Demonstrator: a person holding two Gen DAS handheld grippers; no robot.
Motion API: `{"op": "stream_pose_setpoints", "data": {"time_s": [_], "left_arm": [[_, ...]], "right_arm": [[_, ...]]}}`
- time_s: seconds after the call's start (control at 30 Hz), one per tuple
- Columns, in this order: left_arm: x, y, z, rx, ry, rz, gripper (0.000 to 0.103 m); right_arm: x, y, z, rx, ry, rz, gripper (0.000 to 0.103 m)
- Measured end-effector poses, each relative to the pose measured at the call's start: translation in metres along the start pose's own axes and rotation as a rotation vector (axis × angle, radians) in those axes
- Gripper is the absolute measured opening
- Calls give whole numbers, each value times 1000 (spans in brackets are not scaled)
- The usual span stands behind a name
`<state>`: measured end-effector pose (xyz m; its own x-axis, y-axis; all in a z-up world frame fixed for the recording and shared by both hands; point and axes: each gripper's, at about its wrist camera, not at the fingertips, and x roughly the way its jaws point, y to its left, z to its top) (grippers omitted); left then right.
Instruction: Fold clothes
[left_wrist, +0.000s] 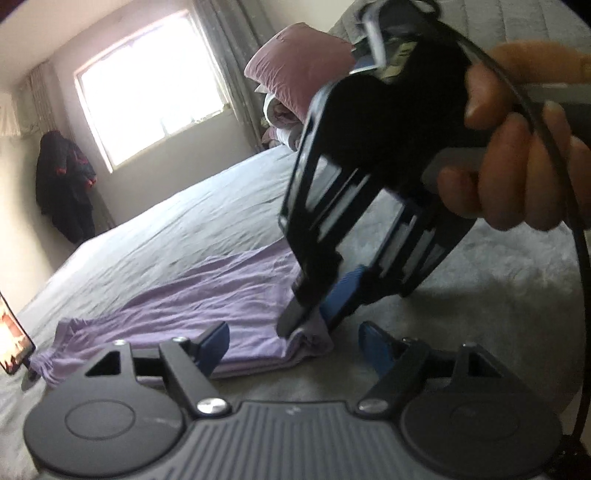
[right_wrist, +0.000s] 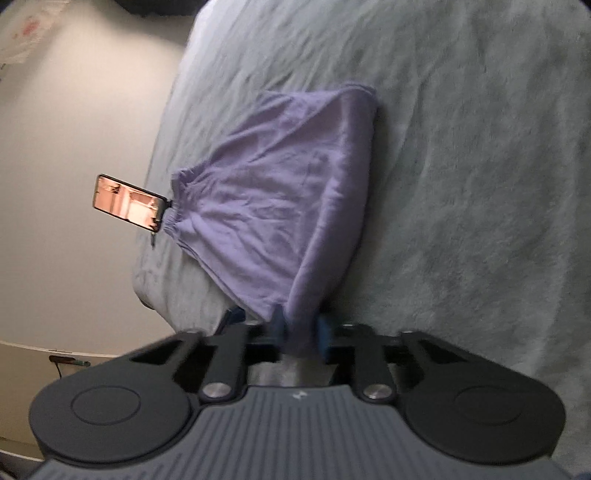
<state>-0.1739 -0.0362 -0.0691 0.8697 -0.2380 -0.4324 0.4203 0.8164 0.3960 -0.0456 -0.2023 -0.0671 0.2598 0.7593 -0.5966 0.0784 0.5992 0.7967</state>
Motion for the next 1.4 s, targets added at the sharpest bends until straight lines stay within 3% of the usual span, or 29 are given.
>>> {"op": "stream_pose_setpoints", "data": {"time_s": [0.07, 0.27, 0.4, 0.43, 0.57, 0.67, 0.87, 1.0, 1.13, 1.23, 1.27, 1.4], "left_arm": [[2, -2, 1, 30, -15, 9, 79], [14, -1, 2, 39, -42, 35, 63], [25, 1, 2, -9, -28, 57, 29], [29, 2, 1, -31, -16, 64, 26], [34, -1, -4, -80, -23, 88, 24], [29, -14, -7, -41, -46, 114, 20], [25, -13, -11, -91, -62, 105, 19], [22, -10, -14, -122, -67, 91, 17], [26, 5, -15, -170, -46, 51, 16], [28, 14, -14, -221, -36, 19, 14], [28, 16, -14, -234, -34, 12, 12], [27, 20, -12, -270, -32, 0, 4]], "right_arm": [[-4, 3, 1, -6, -5, 16, 14], [-26, 11, 7, -22, -36, 76, 14], [-32, 6, 9, -14, -37, 77, 14], [-32, 4, 9, -11, -37, 69, 14], [-36, -7, 14, 10, -57, 13, 22], [-42, -20, 20, 67, -111, 15, 47], [-37, -39, 32, 166, -228, 74, 47], [-27, -36, 36, 165, -306, 74, 47], [-14, -21, 43, 81, -340, 20, 42], [-5, -15, 46, 50, -363, -13, 23], [-3, -16, 46, 45, -376, -20, 13], [1, -18, 44, 31, -411, -14, 11]]}}
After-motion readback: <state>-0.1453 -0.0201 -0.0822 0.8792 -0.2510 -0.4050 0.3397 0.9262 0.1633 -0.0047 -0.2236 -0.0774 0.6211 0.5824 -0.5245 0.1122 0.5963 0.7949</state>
